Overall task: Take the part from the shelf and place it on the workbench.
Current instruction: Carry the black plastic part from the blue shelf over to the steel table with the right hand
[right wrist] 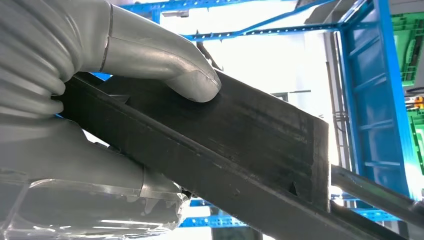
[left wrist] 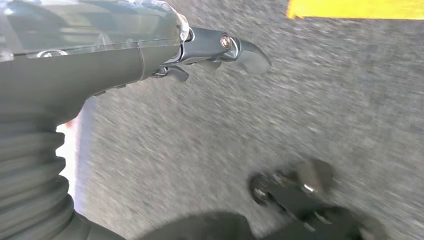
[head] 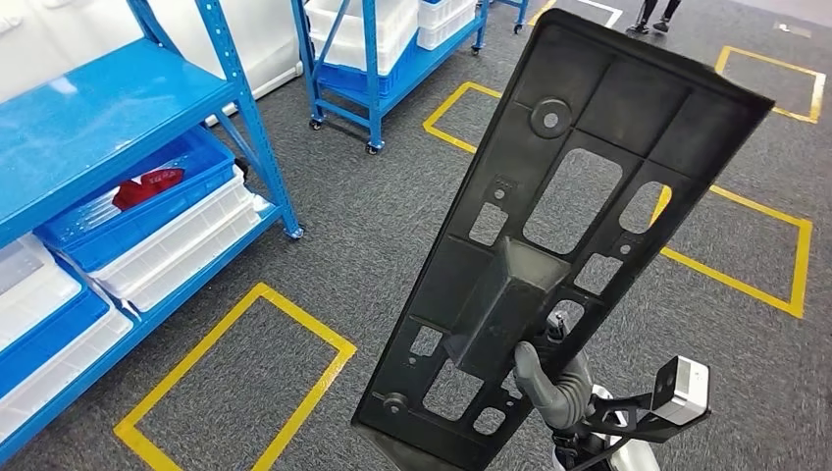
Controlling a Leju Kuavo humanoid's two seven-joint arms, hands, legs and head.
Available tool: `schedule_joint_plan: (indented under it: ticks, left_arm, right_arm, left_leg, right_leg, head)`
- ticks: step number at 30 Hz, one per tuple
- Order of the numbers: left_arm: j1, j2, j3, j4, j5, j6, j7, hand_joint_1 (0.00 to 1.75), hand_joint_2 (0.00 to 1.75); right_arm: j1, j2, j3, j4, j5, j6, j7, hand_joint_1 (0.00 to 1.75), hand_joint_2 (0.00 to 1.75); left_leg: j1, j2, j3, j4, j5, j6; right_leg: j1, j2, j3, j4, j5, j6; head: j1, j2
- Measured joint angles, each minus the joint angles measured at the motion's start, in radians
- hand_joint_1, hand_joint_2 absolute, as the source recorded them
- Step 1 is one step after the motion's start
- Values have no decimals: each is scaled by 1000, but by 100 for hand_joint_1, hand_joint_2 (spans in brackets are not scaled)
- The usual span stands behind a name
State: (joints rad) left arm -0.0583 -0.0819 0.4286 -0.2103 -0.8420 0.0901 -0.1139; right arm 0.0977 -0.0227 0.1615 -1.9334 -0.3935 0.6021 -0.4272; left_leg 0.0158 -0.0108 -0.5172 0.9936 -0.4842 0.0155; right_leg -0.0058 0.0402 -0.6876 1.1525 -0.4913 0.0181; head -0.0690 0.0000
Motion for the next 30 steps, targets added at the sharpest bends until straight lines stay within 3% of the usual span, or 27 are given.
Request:
schedule_joint_plan:
  ticks: [2, 3, 4, 6, 8, 9, 11, 12, 14, 16, 17, 18, 19, 20, 22, 23, 25, 26, 28, 30]
  left_arm:
    - [9, 1, 1, 1, 0, 2, 10, 0, 175]
    - [12, 2, 1, 1, -1, 3, 15, 0, 175]
    - [13, 2, 1, 1, -2, 3, 20, 0, 175]
    - [13, 3, 1, 2, -6, 4, 30, 0, 175]
    - [14, 3, 1, 2, -8, 6, 41, 0, 175]
    - [14, 3, 2, 2, -9, 8, 46, 0, 175]
    - [13, 4, 2, 2, -11, 12, 52, 0, 175]
    - [12, 5, 2, 1, -13, 15, 53, 0, 175]
    - [11, 7, 2, 1, -17, 20, 53, 0, 175]
    - [12, 9, 2, 2, -19, 21, 53, 0, 175]
    - [12, 9, 2, 2, -20, 21, 54, 0, 175]
    - [12, 10, 2, 2, -21, 22, 56, 0, 175]
    - [12, 11, 2, 2, -21, 23, 58, 0, 175]
    - [12, 11, 2, 2, -22, 24, 59, 0, 175]
    - [13, 13, 2, 2, -24, 24, 63, 0, 175]
    - [13, 13, 2, 2, -25, 24, 66, 0, 175]
    - [10, 13, 1, 3, -27, 25, 71, 0, 175]
    - [8, 13, 1, 4, -28, 26, 74, 0, 175]
    - [5, 12, 1, 4, -30, 27, 77, 0, 175]
    - [5, 11, 1, 4, -32, 28, 79, 0, 175]
  right_arm:
    - [7, -2, 0, -5, 1, -5, 3, 173, 175]
    - [12, -2, 0, -6, 0, -7, 6, 173, 175]
    - [15, -2, 0, -6, 0, -9, 9, 173, 175]
    - [18, -2, 0, -11, -1, -8, 16, 173, 175]
    - [19, -1, -2, -20, -3, 0, 23, 173, 175]
    - [20, -1, -4, -23, -5, 4, 25, 173, 175]
    - [24, 1, -11, -27, -9, 12, 28, 173, 175]
    - [26, 2, -15, -29, -11, 15, 29, 173, 175]
    - [26, 5, -22, -31, -17, 21, 29, 173, 175]
    - [24, 10, -25, -32, -22, 25, 31, 173, 175]
    - [24, 12, -27, -31, -24, 27, 33, 173, 175]
    - [25, 13, -27, -29, -26, 27, 35, 173, 175]
    - [25, 14, -29, -27, -28, 27, 36, 173, 175]
    - [24, 15, -30, -25, -30, 28, 37, 173, 175]
    - [23, 15, -32, -21, -34, 28, 37, 173, 175]
    - [22, 15, -32, -19, -35, 29, 37, 173, 175]
    - [21, 16, -34, -15, -37, 31, 36, 173, 175]
    - [20, 16, -35, -13, -38, 32, 36, 173, 175]
    - [20, 16, -38, -10, -38, 33, 35, 173, 175]
    - [17, 16, -41, -7, -39, 34, 34, 173, 175]
  left_leg:
    - [-4, 28, -1, 0, -2, 3]
    - [-6, 41, -1, 1, -3, 3]
    - [-6, 52, 0, 1, -4, 3]
    - [-8, 71, 6, 1, -9, -1]
    - [-13, 86, 12, 2, -16, -10]
    - [-16, 93, 14, 2, -19, -14]
    - [-18, 110, 19, -1, -23, -23]
    - [-17, 108, 22, 1, -28, -27]
    - [-15, 74, 4, 53, -65, -35]
    - [-11, 30, -58, 182, -129, -41]
    - [-10, 22, -93, 249, -152, -43]
    - [-10, 18, -116, 288, -156, -45]
    - [-9, 17, -123, 289, -139, -47]
    - [-6, 14, -111, 250, -104, -47]
    - [1, -18, -58, 114, -27, -48]
    - [4, -38, -38, 63, -8, -45]
    - [4, -57, -25, 24, -3, -35]
    - [2, -49, -25, 22, -2, -28]
    - [2, -27, -22, 14, 5, -12]
    - [1, -3, -20, 6, 11, 0]
  right_leg:
    - [-4, -27, -64, 130, -52, 5]
    - [-6, -32, -77, 159, -55, 6]
    - [-7, -37, -68, 145, -40, 6]
    - [-6, -62, 5, 17, 19, 0]
    - [4, -98, 71, -102, 50, -11]
    - [9, -107, 83, -126, 50, -17]
    - [11, -91, 82, -132, 49, -26]
    - [9, -81, 84, -137, 50, -30]
    - [2, -61, 91, -148, 56, -41]
    - [0, -41, 92, -151, 58, -48]
    - [0, -29, 92, -151, 58, -49]
    - [0, -17, 93, -151, 58, -49]
    - [0, -3, 94, -150, 57, -48]
    - [-1, 10, 96, -149, 57, -47]
    - [-1, 34, 96, -140, 53, -40]
    - [0, 45, 93, -135, 51, -34]
    - [0, 64, 82, -129, 53, -20]
    - [-3, 74, 79, -130, 56, -12]
    - [-5, 60, 71, -118, 50, -2]
    - [-4, 9, 35, -42, 4, 4]
  head:
    - [0, 0]
    - [0, 0]
    - [0, 0]
    - [0, 0]
    - [0, 0]
    - [0, 0]
    - [0, 0]
    - [0, 0]
    - [0, 0]
    - [0, 0]
    - [0, 0]
    - [0, 0]
    - [0, 0]
    - [0, 0]
    - [0, 0]
    - [0, 0]
    - [0, 0]
    - [0, 0]
    - [0, 0]
    - [0, 0]
